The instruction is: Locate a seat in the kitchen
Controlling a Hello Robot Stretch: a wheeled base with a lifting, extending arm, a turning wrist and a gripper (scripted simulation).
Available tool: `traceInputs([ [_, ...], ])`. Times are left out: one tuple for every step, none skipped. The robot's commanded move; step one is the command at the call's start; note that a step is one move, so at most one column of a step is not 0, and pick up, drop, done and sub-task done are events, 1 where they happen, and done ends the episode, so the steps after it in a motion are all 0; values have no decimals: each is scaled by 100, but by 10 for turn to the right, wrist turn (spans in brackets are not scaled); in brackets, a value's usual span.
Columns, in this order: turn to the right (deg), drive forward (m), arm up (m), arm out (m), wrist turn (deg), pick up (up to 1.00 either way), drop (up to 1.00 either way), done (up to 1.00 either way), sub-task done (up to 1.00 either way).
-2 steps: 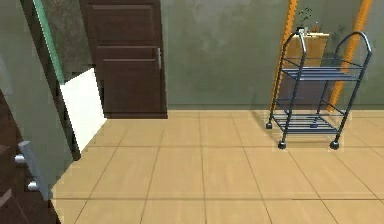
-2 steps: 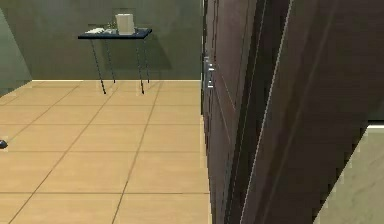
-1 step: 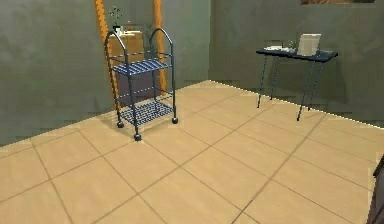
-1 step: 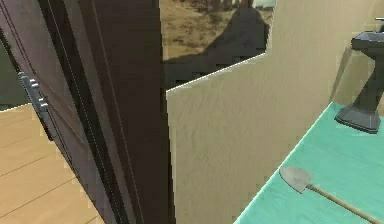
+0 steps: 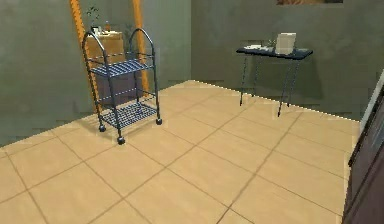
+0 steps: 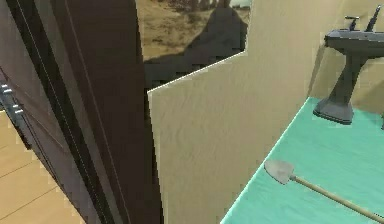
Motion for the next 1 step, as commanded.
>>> traceInputs([
  [0,100,0,0,0,0,0,0,0],
])
